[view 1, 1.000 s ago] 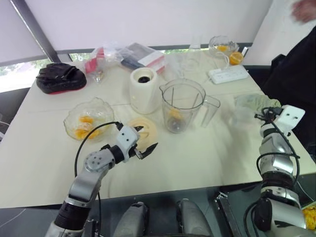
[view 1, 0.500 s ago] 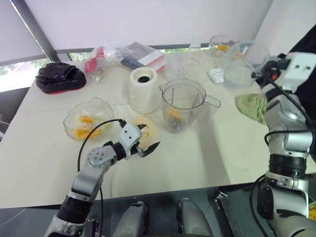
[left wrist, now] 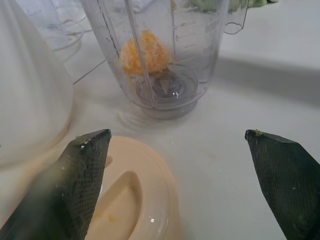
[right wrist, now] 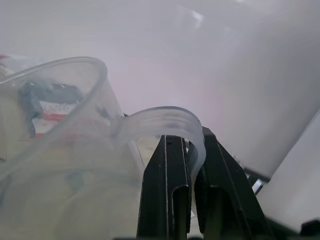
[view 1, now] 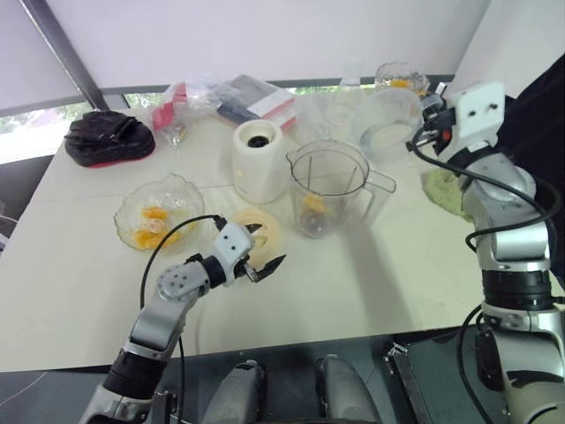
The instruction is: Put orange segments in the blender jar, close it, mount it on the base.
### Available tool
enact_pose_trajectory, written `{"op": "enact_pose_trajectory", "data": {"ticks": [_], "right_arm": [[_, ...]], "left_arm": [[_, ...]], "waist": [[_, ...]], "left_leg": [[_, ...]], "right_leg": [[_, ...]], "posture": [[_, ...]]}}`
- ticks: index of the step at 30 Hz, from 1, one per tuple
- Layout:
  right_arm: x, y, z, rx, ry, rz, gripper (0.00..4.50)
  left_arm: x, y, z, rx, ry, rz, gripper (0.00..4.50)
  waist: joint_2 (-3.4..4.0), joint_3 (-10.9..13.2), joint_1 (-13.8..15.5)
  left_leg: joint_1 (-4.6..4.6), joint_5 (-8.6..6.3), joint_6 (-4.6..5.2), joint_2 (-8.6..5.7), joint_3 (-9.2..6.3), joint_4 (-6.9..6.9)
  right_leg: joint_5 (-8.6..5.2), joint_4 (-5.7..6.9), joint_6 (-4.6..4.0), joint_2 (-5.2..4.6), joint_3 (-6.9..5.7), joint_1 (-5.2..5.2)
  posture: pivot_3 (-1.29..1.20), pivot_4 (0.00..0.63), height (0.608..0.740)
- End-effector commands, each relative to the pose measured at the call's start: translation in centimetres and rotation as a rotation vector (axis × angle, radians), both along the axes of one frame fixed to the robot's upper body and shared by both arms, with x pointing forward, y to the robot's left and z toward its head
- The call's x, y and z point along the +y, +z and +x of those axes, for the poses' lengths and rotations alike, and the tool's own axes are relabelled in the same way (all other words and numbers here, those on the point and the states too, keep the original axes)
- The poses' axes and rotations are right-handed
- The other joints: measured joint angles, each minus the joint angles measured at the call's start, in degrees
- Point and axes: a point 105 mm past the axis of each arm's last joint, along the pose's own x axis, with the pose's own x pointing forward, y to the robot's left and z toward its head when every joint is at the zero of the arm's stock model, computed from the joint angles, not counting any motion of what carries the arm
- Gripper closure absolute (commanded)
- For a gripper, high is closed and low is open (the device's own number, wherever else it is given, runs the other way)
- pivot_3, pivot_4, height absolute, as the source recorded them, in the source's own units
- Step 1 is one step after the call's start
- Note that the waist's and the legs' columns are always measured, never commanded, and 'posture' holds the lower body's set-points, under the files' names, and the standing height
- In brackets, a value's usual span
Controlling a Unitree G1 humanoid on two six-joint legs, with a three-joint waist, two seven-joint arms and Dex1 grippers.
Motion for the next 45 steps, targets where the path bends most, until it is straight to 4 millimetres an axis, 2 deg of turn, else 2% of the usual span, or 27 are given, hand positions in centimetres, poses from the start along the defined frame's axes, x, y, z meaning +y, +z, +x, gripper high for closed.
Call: {"op": "enact_pose_trajectory", "data": {"ticks": [1,18,23,28,35,38,41,45], "right_arm": [[1.4,2.8,-1.4,-0.139,0.033,-0.131,4.43],[2.7,1.8,-1.4,-0.188,0.062,-0.374,4.43],[2.6,1.7,-1.4,-0.193,0.056,-0.372,4.43],[0.0,1.4,-0.5,-0.107,-0.025,-0.09,4.43],[-4.8,0.0,0.5,0.063,-0.155,0.429,4.43],[-6.2,-0.6,0.3,0.088,-0.207,0.563,4.43],[-8.9,-2.5,-0.5,0.071,-0.29,0.761,4.43],[-11.2,-5.7,-1.7,0.047,-0.403,0.839,4.43]], "left_arm": [[-0.3,1.3,-0.2,-0.057,-0.014,-0.006,0.0],[-0.6,1.6,-0.3,-0.064,-0.021,0.001,0.0],[-0.7,1.7,-0.3,-0.064,-0.022,0.001,0.0],[-0.8,1.7,-0.4,-0.062,-0.024,0.002,0.0],[-0.9,1.7,-0.4,-0.06,-0.029,0.005,0.0],[-0.9,1.7,-0.4,-0.059,-0.03,0.006,0.0],[-0.9,1.7,-0.4,-0.057,-0.029,0.005,0.0],[-0.9,1.7,-0.5,-0.052,-0.029,0.0,0.0]], "waist": [[0.0,0.0,0.0],[-0.01,0.0,0.0],[-0.01,0.0,0.0],[-0.02,0.0,0.0],[0.0,0.0,0.1],[0.01,0.0,0.1],[0.01,0.0,0.1],[0.01,0.0,0.2]], "left_leg": [[0.0,0.0,0.0,0.0,0.01,0.0],[0.01,0.02,-0.03,0.01,0.01,0.0],[0.02,0.05,-0.09,0.01,0.02,0.0],[0.02,0.05,-0.09,0.03,0.02,0.01],[-0.01,0.07,-0.11,0.01,0.0,0.0],[-0.02,0.06,-0.11,0.01,0.01,0.0],[-0.02,0.04,-0.07,0.02,0.0,-0.01],[-0.02,0.01,-0.01,0.0,0.0,-0.02]], "right_leg": [[0.0,0.0,0.0,0.0,0.0,-0.01],[0.0,0.0,0.0,0.01,0.0,-0.01],[0.0,0.01,0.0,0.01,0.0,-0.01],[0.0,0.02,0.0,0.0,0.01,0.0],[0.01,0.01,-0.01,-0.03,0.02,-0.01],[0.0,0.02,-0.01,-0.04,0.02,-0.03],[0.01,0.02,-0.01,-0.05,0.02,-0.03],[0.01,0.03,-0.01,-0.03,0.01,-0.03]], "posture": [[0.0,0.15,0.74],[0.0,0.15,0.74],[0.0,0.15,0.74],[0.0,0.15,0.74],[0.0,0.15,0.74],[0.0,0.15,0.74],[0.0,0.15,0.74],[0.0,0.15,0.74]]}}
